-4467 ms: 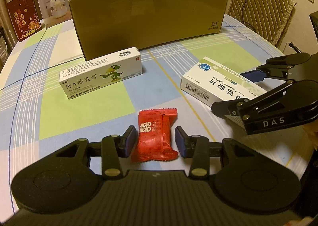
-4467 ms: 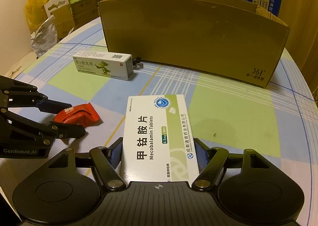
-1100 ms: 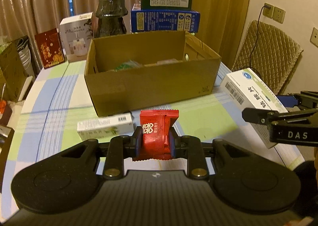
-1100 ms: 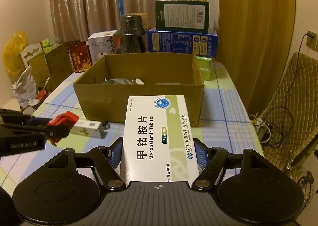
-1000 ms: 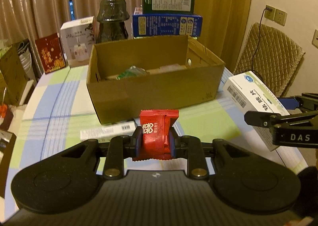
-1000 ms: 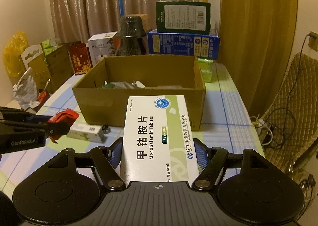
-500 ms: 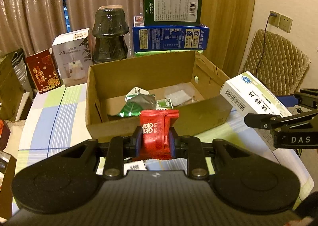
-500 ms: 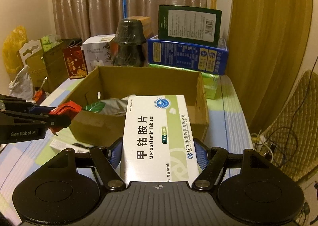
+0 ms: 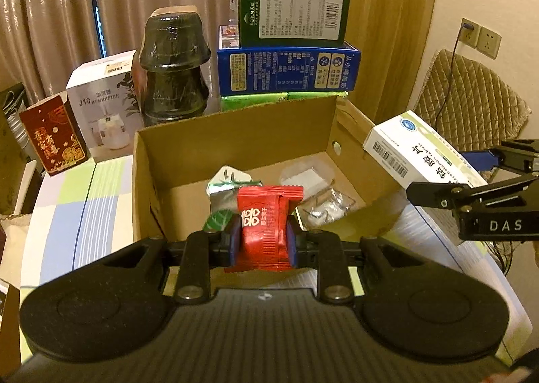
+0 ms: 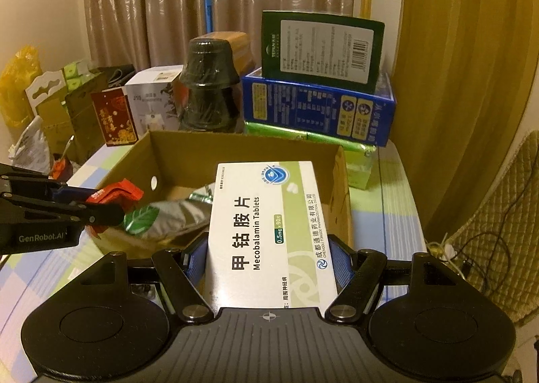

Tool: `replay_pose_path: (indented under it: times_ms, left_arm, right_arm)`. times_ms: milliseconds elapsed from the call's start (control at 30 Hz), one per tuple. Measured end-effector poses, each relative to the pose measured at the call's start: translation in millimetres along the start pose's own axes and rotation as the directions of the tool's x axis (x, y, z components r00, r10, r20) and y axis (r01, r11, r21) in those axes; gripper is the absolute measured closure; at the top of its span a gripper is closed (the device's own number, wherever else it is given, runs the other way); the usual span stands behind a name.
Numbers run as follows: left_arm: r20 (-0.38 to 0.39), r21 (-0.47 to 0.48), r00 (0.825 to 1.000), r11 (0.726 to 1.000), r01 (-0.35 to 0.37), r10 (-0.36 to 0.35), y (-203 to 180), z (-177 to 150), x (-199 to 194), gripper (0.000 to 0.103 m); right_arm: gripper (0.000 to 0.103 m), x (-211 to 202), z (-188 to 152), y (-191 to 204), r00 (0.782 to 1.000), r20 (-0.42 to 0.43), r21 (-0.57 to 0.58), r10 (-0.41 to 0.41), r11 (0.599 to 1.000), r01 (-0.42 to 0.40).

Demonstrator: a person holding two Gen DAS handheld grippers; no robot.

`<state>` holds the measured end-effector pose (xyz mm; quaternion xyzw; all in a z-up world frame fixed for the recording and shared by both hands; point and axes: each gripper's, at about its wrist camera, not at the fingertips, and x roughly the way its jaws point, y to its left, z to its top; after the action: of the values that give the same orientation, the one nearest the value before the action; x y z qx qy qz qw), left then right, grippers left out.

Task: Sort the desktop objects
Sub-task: 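Open both grippers to drop the candy and Mecobalamin box into the box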

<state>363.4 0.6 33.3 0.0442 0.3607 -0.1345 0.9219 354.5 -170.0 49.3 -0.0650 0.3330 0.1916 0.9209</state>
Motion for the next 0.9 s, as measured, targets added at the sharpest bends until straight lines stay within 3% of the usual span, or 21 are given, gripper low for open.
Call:
replay_pose_path:
  times_ms: [333,700,733,767,900]
  left_arm:
    - [-0.01,0.008,1.0,1.0,0.018,-0.018,7,31,37,0.081]
    - [-0.019,-0.032,0.997,0.997,0.074,-0.075,8,42,82,0.08]
    - [-0.014,-0.042,0.997,0.996,0.078,-0.079,8,42,86,0.076]
    - [-0.015,-0.053,0.998,0.996,0.068,-0.069,9,43,90,0.066]
    - [-0.008,-0.092,0.998,0.994,0.054,-0.055,16,42,92,0.064]
  right_arm:
    - [0.035,43,28,-13,1.0,-0.021,0.009,0.001,1.0,-0.001]
    - [0.035,83,32,-31,0.998,-0.067,0.045,0.0,0.999,0.003]
    - [0.035,85,31,-32,0.997,-0.073,0.052,0.0,0.999,0.004]
    - [0.034,88,31,-33,0.997,-0.077,0.056,0.001,0.998,0.004]
    - [0.034,94,31,-33,0.997,-0.076,0.066,0.004,0.998,0.001]
